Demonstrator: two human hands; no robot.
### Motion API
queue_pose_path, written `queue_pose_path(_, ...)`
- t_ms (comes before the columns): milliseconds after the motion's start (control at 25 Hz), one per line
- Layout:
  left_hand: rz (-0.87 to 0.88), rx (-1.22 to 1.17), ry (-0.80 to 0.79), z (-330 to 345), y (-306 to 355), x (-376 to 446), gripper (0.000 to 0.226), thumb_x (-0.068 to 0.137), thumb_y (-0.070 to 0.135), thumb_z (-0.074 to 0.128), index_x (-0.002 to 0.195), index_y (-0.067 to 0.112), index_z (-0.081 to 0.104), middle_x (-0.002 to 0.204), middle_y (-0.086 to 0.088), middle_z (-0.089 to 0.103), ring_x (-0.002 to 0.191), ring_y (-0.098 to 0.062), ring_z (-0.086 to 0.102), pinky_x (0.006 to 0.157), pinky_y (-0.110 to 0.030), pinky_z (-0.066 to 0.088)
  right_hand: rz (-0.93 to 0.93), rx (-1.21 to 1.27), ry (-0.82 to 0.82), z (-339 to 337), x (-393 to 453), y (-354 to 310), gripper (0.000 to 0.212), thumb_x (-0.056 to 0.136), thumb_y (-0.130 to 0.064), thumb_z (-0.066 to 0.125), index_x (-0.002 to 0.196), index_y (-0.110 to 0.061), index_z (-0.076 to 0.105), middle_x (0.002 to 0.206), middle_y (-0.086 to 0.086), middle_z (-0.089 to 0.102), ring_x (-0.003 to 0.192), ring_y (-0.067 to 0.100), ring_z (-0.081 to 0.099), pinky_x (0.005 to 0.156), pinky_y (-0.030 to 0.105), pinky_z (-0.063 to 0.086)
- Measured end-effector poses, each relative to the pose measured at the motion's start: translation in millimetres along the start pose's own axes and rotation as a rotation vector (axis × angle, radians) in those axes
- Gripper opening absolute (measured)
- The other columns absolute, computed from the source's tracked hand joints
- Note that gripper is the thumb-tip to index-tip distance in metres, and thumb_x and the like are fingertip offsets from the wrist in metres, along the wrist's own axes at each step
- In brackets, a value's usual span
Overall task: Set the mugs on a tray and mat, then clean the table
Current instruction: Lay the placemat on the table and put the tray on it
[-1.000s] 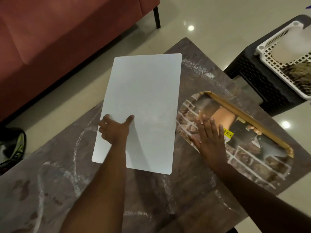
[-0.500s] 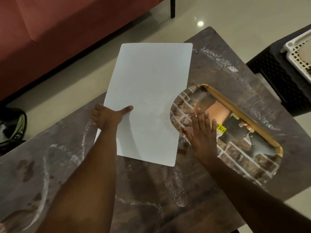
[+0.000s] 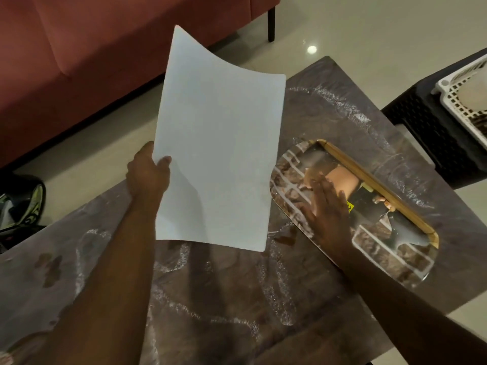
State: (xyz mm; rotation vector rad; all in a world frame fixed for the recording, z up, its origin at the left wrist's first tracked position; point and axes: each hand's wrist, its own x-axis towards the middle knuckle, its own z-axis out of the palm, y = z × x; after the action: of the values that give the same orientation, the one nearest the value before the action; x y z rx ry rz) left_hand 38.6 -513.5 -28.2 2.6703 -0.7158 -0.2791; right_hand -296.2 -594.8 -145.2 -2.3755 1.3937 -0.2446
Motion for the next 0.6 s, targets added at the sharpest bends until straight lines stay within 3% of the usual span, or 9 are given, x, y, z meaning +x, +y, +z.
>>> queue_pose_path(120, 0.122, 0.17, 0.199, -54.1, 21.8, -8.5, 0.036, 0.102, 0.026, 0.049, 0.123, -0.001, 0.06, 0.112, -0.031, 0.065, 0.101, -0.05, 0.059, 0.084, -0.052, 0.046, 0.004, 0.087, -0.011, -24.4, 1.9, -1.0, 0.067, 0.092, -0.053, 0.029, 0.139, -0.007, 0.042, 0.147, 0.014, 0.04, 0.135, 0.031, 0.037, 0.108, 0.049, 0.027)
queue_pose_path(240, 0.251, 0.244, 0.315, -83.4, 32.7, -22.7, 0.037, 0.103, 0.023, 0.046, 0.106, -0.009, 0.065, 0.085, -0.037, 0.063, 0.077, -0.054, 0.06, 0.065, -0.053, 0.045, -0.005, 0.523, -0.108, -53.2, 14.7, -58.8, 0.059, 0.091, -0.048, 0.048, 0.138, -0.013, 0.044, 0.14, 0.007, 0.048, 0.126, 0.022, 0.047, 0.1, 0.032, 0.038)
queue_pose_path(320, 0.413, 0.238, 0.338, -92.8, 34.6, -41.6, 0.025, 0.099, 0.013, 0.052, 0.112, 0.0, 0.069, 0.072, -0.032, 0.064, 0.06, -0.048, 0.06, 0.054, -0.045, 0.041, -0.059, 0.766, -0.156, -78.5, 26.1, -120.1, 0.05, 0.093, -0.032, 0.058, 0.138, -0.02, 0.044, 0.138, 0.0, 0.05, 0.123, 0.009, 0.048, 0.099, 0.026, 0.04)
queue_pose_path(440, 0.484, 0.223, 0.279, -85.5, 28.0, -68.4, 0.038, 0.089, 0.008, 0.066, 0.124, 0.023, 0.069, 0.078, -0.017, 0.074, 0.054, -0.037, 0.064, 0.048, -0.035, 0.048, -0.02, 1.043, -0.223, -111.2, 40.2, -203.8, 0.049, 0.095, -0.031, 0.055, 0.14, -0.021, 0.039, 0.131, -0.009, 0.05, 0.116, 0.0, 0.048, 0.094, 0.017, 0.042)
queue_pose_path(520, 0.546, 0.154, 0.321, -72.6, 20.9, -85.9, 0.043, 0.08, -0.002, 0.073, 0.118, 0.02, 0.073, 0.092, -0.015, 0.077, 0.057, -0.034, 0.07, 0.045, -0.033, 0.052, 0.103, 1.163, -0.249, -114.2, 38.9, -240.6, 0.044, 0.094, -0.041, 0.052, 0.133, -0.022, 0.043, 0.116, -0.015, 0.056, 0.101, -0.002, 0.055, 0.087, 0.023, 0.047)
queue_pose_path(600, 0.65, 0.062, 0.32, -59.9, 16.0, -103.4, 0.044, 0.08, -0.007, 0.058, 0.117, 0.012, 0.071, 0.107, -0.016, 0.074, 0.08, -0.038, 0.074, 0.056, -0.044, 0.06, 0.288, 1.371, -0.22, -105.4, 32.5, -256.6, 0.039, 0.094, -0.04, 0.055, 0.125, -0.017, 0.046, 0.107, -0.009, 0.061, 0.097, 0.005, 0.06, 0.088, 0.035, 0.051)
